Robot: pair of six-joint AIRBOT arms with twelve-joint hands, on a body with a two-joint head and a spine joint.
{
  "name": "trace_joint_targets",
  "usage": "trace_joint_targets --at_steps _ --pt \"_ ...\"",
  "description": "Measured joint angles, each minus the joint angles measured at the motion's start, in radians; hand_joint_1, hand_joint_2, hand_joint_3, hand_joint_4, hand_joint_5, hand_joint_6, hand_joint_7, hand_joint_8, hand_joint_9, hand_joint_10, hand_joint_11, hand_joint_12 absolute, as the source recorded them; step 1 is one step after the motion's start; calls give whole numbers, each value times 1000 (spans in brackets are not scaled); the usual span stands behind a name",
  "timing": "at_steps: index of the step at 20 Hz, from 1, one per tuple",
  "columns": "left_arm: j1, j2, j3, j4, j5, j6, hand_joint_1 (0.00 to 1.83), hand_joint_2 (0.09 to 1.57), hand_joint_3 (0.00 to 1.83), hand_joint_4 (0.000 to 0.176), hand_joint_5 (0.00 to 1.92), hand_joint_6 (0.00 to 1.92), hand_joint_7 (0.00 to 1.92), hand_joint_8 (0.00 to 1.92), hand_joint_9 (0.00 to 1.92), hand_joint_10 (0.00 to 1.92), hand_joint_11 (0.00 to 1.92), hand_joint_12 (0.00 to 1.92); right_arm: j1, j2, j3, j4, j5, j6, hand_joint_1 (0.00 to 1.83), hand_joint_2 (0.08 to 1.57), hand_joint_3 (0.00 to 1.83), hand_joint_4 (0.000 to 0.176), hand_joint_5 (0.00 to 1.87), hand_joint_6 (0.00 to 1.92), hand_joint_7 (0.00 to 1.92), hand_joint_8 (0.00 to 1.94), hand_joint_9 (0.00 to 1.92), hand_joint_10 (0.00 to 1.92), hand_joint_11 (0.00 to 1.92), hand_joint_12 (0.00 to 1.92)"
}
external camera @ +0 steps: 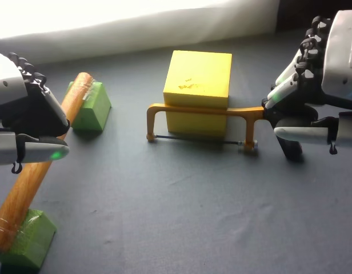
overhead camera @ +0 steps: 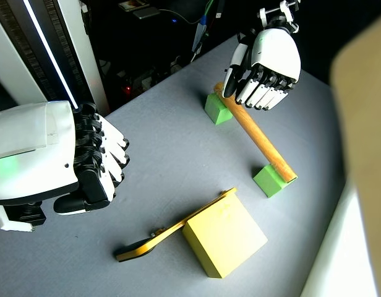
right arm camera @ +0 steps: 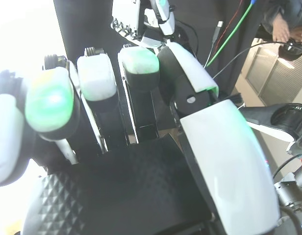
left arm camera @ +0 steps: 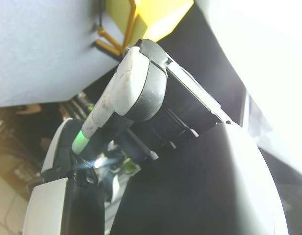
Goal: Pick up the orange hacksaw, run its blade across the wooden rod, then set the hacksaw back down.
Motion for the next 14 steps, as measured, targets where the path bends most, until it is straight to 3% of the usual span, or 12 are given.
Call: trace_joint_targets --at_steps 1,2,5,8,12,14 --pt "0 0 0 -6 1 2 32 1152 110 0 8 40 28 53 30 57 0 214 0 0 0 0 2 0 13 955 105 0 34 48 71 45 86 55 0 569" --pt "0 0 0 -5 7 2 0 1196 14 0 0 0 0 0 0 0 3 49 0 0 0 0 -2 -2 32 975 14 0 27 1 39 4 69 2 0 488" --pt "0 0 -3 0 2 1 0 1200 12 0 0 0 0 0 3 1 15 55 0 0 0 -1 7 1 43 973 6 0 30 1 43 3 70 1 0 460" --pt "0 0 -2 3 2 0 0 1172 0 0 0 0 0 0 0 0 13 59 0 1 0 0 3 4 89 947 0 0 71 6 92 7 120 8 0 581" --pt "0 0 0 15 6 0 0 1178 1 0 0 0 0 0 0 0 8 66 -4 9 -2 2 -34 97 51 970 3 0 48 0 75 0 110 0 0 523" --pt "-47 0 0 107 28 -3 0 1176 0 0 0 0 0 0 0 0 3 67 -32 33 -22 118 -93 109 77 969 1 0 50 0 80 2 108 0 0 497"
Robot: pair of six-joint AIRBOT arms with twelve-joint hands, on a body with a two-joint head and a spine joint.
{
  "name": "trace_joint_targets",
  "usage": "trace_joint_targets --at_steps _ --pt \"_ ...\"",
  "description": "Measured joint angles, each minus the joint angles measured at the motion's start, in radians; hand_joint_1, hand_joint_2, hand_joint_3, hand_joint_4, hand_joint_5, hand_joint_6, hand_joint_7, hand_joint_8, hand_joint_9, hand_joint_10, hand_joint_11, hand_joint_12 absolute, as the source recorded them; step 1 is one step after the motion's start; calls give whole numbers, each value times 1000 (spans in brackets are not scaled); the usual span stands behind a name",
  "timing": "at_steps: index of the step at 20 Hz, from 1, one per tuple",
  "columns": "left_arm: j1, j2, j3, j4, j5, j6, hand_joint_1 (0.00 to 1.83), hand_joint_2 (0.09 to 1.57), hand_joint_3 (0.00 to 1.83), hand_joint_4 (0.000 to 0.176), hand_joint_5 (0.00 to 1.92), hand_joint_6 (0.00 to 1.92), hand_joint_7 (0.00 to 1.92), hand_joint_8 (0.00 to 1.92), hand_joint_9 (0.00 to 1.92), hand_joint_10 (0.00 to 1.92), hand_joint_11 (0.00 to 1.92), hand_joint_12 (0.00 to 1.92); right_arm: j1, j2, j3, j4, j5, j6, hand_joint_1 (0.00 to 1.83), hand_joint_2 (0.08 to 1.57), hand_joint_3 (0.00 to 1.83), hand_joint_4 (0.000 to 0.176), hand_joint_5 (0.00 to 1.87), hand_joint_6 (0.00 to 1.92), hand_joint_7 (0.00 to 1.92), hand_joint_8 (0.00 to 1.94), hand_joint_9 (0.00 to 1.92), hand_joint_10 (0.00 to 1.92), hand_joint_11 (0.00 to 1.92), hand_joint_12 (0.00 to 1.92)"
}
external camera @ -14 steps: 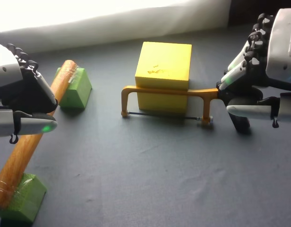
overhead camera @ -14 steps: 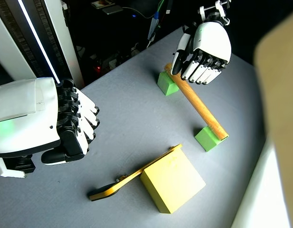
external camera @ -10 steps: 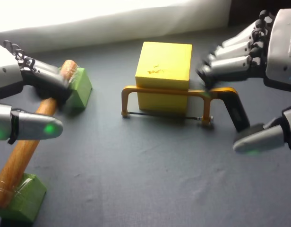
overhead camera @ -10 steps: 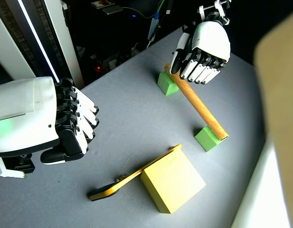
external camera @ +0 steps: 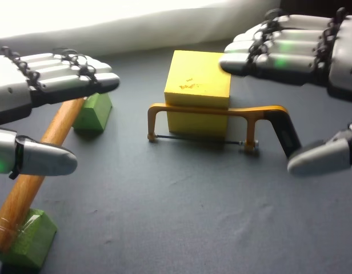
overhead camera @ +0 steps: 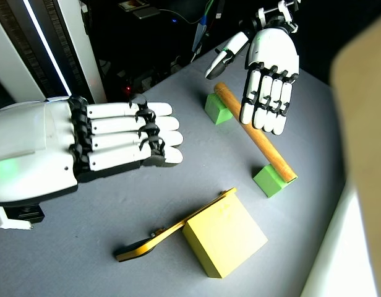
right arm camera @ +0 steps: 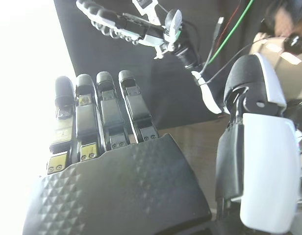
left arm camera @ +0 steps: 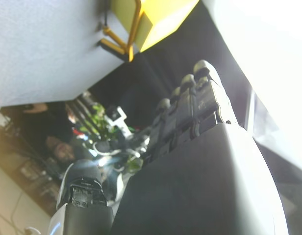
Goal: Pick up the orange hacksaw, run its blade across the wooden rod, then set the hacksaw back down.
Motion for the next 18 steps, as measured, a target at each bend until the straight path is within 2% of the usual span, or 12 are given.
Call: trace_joint_targets --at_steps 2,4,6,8,9,12,13,14,15,17,18 --pt "-48 1 -2 47 19 -2 0 1178 1 0 0 0 0 0 0 0 1 54 -19 15 -11 139 -46 -12 71 968 0 0 58 2 94 4 122 4 0 513" --pt "-86 18 -34 59 82 -19 0 1184 2 0 0 0 0 0 0 0 3 26 -33 28 -11 222 -76 0 144 953 0 0 68 3 104 4 135 5 0 534" --pt "-111 57 -96 101 200 -34 0 1182 1 0 0 0 0 0 0 0 7 28 -66 37 -4 290 -81 66 181 932 0 0 79 3 116 4 159 7 0 620" --pt "-121 95 -158 125 297 -41 0 1188 3 0 0 0 0 0 0 0 1 26 -85 44 14 282 -87 136 235 921 0 0 68 0 105 0 156 3 0 656" --pt "-129 124 -193 142 340 -41 0 1187 2 0 0 0 0 0 0 0 0 25 -88 48 35 238 -83 198 251 928 0 0 62 0 102 0 155 1 0 666" --pt "-129 204 -296 145 455 -53 0 1190 3 0 0 0 0 0 0 0 1 26 -99 55 140 8 -26 458 307 932 0 0 73 1 103 0 153 1 0 705" --pt "-129 212 -304 148 462 -55 0 1190 3 0 0 0 0 0 0 0 1 26 -99 54 148 -4 -26 475 307 932 0 0 73 1 103 0 153 1 0 705" --pt "-127 244 -333 161 484 -62 0 1189 2 0 0 0 0 0 0 0 0 6 -126 55 179 -22 -5 542 394 940 3 0 72 1 93 0 139 0 0 697" --pt "-121 270 -354 166 501 -68 0 1190 2 0 8 3 21 8 22 8 34 17 -153 55 203 -27 7 591 508 1041 19 0 2 0 3 0 39 3 0 455" --pt "-120 305 -386 200 534 -79 0 1193 3 0 1 0 16 4 17 4 35 18 -177 55 236 -39 14 639 567 1058 15 0 7 2 0 0 44 5 0 437" --pt "-120 317 -399 216 544 -79 0 1192 2 0 3 1 18 4 20 5 39 20 -181 54 252 -37 18 657 672 1043 5 0 47 11 20 4 62 7 0 470"
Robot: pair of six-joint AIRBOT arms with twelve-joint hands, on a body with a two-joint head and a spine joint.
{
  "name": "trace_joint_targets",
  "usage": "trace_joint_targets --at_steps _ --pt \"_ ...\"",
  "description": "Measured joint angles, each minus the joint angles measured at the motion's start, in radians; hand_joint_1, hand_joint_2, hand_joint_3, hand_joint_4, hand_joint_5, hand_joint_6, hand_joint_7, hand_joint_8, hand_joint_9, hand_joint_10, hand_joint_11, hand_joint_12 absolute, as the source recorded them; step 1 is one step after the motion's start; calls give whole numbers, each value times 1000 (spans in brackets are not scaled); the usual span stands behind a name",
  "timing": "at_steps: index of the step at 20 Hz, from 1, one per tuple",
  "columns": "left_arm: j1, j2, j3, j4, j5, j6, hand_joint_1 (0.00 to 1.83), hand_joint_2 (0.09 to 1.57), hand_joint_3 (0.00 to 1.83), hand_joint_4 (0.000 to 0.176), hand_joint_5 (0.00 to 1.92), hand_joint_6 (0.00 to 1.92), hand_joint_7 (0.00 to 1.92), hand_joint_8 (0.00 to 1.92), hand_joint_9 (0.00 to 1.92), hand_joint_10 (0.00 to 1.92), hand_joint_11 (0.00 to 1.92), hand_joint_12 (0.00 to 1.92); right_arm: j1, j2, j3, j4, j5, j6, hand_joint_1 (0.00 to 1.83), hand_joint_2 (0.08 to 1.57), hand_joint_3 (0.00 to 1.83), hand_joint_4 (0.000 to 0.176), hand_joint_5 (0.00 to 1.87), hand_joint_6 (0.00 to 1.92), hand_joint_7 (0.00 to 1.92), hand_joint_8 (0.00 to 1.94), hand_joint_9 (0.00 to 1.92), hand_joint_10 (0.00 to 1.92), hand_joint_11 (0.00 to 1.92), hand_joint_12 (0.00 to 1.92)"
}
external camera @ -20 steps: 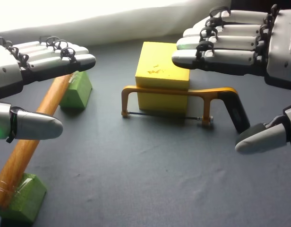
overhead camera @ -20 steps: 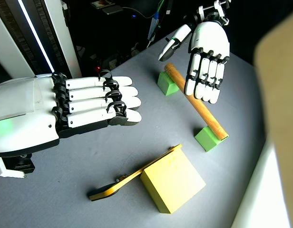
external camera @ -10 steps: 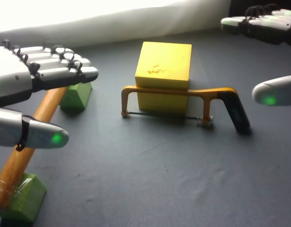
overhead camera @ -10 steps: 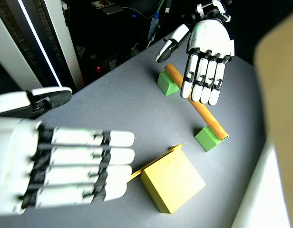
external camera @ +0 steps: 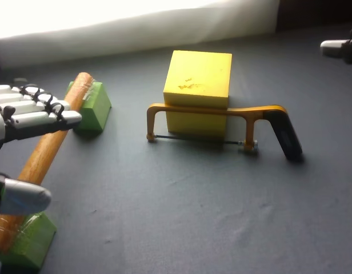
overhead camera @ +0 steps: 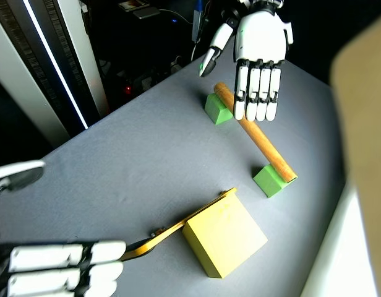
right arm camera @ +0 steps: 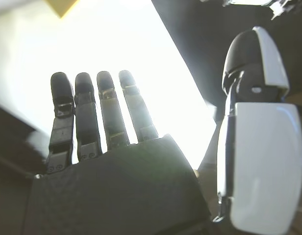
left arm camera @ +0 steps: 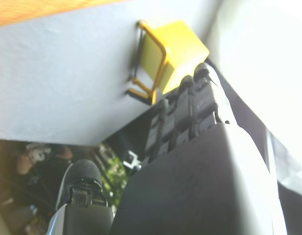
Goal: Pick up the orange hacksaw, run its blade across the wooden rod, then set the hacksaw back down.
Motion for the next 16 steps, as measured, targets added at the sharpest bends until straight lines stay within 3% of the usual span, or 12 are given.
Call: trace_joint_targets --at_steps 1,5,7,8,9,12,14,16 --pt "6 17 -22 7 11 -1 0 1194 2 0 0 0 0 0 1 0 21 13 -11 -6 23 12 8 7 765 1065 6 0 92 8 52 4 85 5 0 500" --pt "38 61 -62 10 29 -4 0 1200 4 0 0 0 4 1 13 5 31 19 -23 -35 53 9 -16 8 847 1116 11 0 103 8 62 5 89 3 0 464" --pt "56 81 -69 9 30 -5 1 1206 6 0 0 0 15 5 27 9 35 23 -40 -57 53 19 -21 22 899 1108 1 0 84 1 63 1 96 2 0 544" --pt "66 94 -77 8 36 -6 0 1215 9 0 0 0 2 0 5 1 9 12 -51 -74 53 15 -23 29 843 1138 8 0 30 0 21 0 65 0 0 496" --pt "73 107 -85 3 37 -6 0 1210 6 0 0 0 12 5 21 8 21 17 -60 -89 54 9 -27 37 942 1112 0 0 52 6 39 5 86 6 0 591" --pt "103 128 -96 -14 35 -7 0 1210 3 0 2 1 16 2 22 3 9 16 -78 -126 58 0 -46 69 957 1144 6 0 55 1 34 0 95 2 0 680" --pt "130 149 -112 -11 25 -6 30 1211 2 0 40 12 51 11 54 12 35 31 -77 -134 77 -57 -84 194 948 1155 7 0 41 0 18 0 76 0 0 669" --pt "143 159 -118 -39 16 25 11 1212 2 0 36 8 47 7 52 9 36 33 -71 -139 84 -101 -102 229 928 1161 8 0 40 0 23 2 82 2 0 663"
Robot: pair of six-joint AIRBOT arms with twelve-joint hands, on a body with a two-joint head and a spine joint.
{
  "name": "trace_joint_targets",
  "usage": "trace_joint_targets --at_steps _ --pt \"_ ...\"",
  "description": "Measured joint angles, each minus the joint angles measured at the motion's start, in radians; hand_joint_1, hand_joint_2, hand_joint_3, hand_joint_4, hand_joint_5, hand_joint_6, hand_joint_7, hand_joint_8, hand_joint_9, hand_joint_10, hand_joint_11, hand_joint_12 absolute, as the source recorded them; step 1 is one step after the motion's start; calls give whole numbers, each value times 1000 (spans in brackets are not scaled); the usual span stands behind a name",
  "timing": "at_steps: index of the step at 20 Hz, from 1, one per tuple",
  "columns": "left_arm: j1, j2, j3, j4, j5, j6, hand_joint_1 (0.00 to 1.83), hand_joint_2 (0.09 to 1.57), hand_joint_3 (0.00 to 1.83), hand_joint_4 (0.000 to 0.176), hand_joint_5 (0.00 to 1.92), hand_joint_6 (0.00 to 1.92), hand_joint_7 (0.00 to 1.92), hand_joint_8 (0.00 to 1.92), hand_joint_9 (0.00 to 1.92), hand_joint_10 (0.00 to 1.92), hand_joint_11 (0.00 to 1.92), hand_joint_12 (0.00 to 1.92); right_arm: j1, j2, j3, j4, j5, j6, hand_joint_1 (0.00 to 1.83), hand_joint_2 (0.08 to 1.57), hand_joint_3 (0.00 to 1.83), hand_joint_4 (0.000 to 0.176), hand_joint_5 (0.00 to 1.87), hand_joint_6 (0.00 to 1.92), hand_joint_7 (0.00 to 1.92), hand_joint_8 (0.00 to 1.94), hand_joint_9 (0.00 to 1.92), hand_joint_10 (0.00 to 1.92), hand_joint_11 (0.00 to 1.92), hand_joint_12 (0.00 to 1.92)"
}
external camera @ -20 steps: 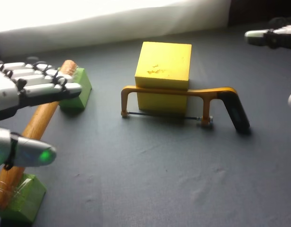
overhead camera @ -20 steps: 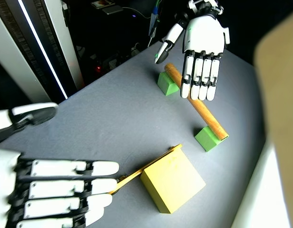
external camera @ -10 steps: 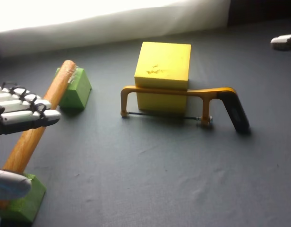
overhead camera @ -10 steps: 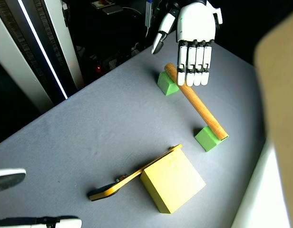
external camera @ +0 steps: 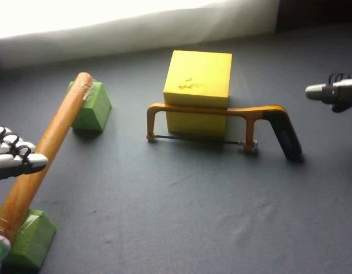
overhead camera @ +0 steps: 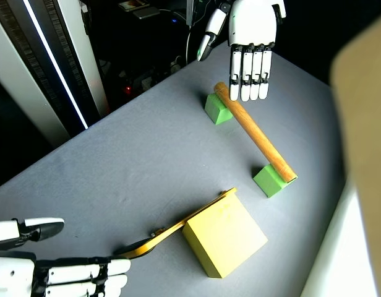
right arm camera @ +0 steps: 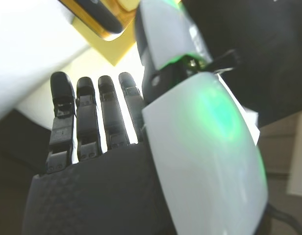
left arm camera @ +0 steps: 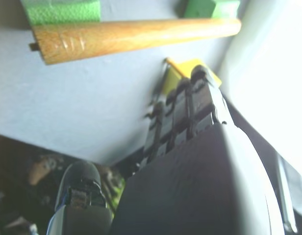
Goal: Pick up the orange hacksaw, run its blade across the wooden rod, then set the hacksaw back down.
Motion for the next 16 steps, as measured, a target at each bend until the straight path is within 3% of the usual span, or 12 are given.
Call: trace_joint_targets --at_steps 1,2,6,11,16 --pt "12 2 -9 -61 2 66 0 1221 5 0 28 3 40 3 46 4 28 32 0 -5 5 -11 -13 6 946 1131 0 0 46 2 46 6 113 9 0 640" --pt "13 2 -16 -91 0 80 0 1221 4 0 25 1 39 2 44 3 27 33 1 -11 14 -6 -15 14 951 1127 0 0 54 5 48 6 111 7 0 641" --pt "43 3 -15 -92 -2 114 0 1228 4 0 5 0 7 0 12 0 5 14 13 -30 73 -18 -6 16 985 1107 0 0 82 5 90 8 143 7 0 651" --pt "76 2 -14 -94 12 119 0 1237 6 0 4 1 8 2 9 2 5 4 36 -40 77 -15 13 22 951 1150 4 0 124 5 120 4 171 4 0 732" --pt "110 -21 -13 -97 78 120 30 1224 0 0 27 7 40 9 45 9 42 24 38 -116 138 -21 17 63 940 1162 3 0 129 1 128 3 188 6 0 739"
